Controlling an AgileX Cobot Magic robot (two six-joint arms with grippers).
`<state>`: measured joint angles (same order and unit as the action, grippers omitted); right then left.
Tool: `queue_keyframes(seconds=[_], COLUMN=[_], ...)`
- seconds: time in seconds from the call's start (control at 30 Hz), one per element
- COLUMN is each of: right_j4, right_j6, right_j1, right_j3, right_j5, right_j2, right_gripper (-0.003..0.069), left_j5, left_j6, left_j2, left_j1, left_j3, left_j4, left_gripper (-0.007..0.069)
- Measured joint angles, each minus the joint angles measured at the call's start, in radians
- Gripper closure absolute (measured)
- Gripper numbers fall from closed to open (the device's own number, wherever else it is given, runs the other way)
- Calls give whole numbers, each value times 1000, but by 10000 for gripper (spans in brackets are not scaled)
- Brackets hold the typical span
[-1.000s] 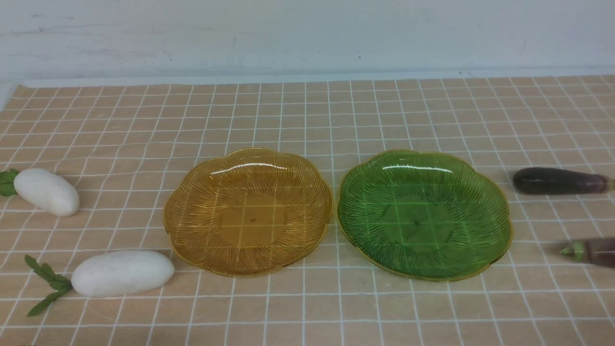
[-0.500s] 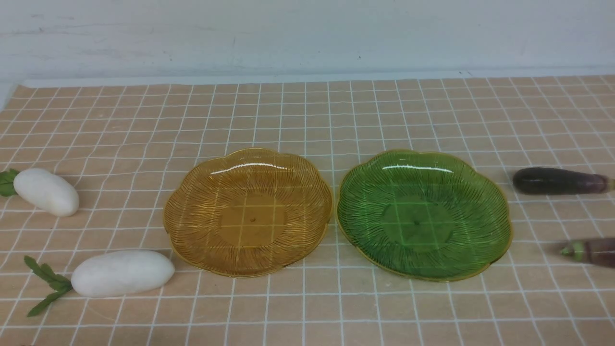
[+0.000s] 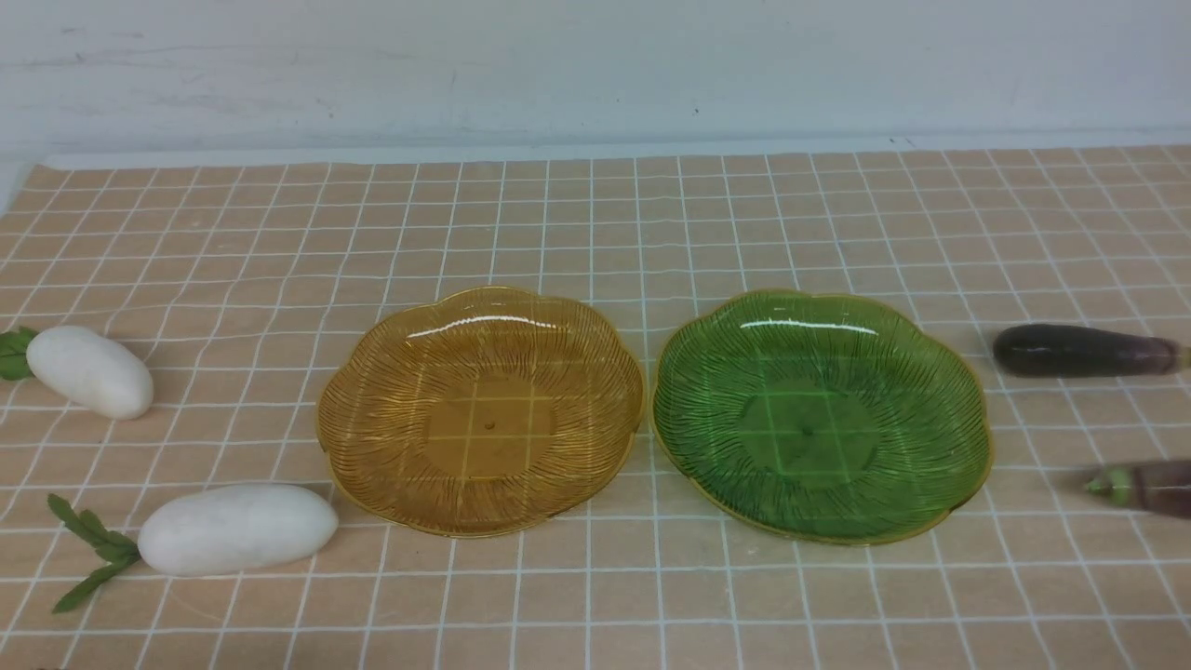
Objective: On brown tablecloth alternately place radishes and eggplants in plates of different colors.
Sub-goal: 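Pick up the white radish and place it in the left plate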
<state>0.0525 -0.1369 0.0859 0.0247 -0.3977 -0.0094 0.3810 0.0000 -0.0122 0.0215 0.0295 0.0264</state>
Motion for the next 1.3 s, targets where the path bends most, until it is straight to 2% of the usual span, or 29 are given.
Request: queue_keyframes(seconds=[0.13, 0.2, 0.27, 0.37, 0.43, 0.53, 0.63, 0.77, 0.8, 0.9, 1.0, 1.13, 1.2, 1.3], right_j4=[-52, -198, -378, -585, -643, -667, -653, -532, -493, -366, -277, -229, -228, -228], right_j6=[-19, -86, -163, -210, -212, -165, -27, 131, 156, 204, 214, 221, 221, 222], right_j1=[0, 0, 0, 0, 0, 0, 0, 0, 0, 0, 0, 0, 0, 0], right_j3=[0, 1, 1, 1, 1, -1, -132, -431, -486, -613, -660, -669, -669, -669], right_j5=[12, 48, 84, 119, 132, 125, 93, -72, -141, -394, -579, -660, -663, -663], right_j2=[0, 0, 0, 0, 0, 0, 2, 168, 224, 405, 572, 708, 739, 748], right_gripper=[674, 674, 674, 674, 674, 674, 674, 674, 674, 673, 673, 673, 673, 673], left_j5=[0, -1, 3, 3, -4, -96, -95, 52, 163, 374, 465, 463, 444, 437], left_j6=[-84, -189, -364, -478, -489, -433, -354, -239, -213, -195, -212, -338, -462, -636], left_j2=[0, 0, 0, 0, 0, 0, 7, 211, 320, 569, 803, 1076, 1210, 1369], left_j1=[0, 0, 0, 0, 0, 1, 3, 3, 3, 3, 3, 3, 2, -26], left_j3=[0, 0, 0, 0, 0, 1, -78, -303, -381, -529, -650, -798, -892, -1003], left_j4=[-54, -201, -451, -655, -742, -788, -803, -702, -632, -448, -251, -6, 125, 257], left_gripper=[627, 627, 627, 627, 627, 627, 627, 627, 627, 627, 609, 485, 366, 200])
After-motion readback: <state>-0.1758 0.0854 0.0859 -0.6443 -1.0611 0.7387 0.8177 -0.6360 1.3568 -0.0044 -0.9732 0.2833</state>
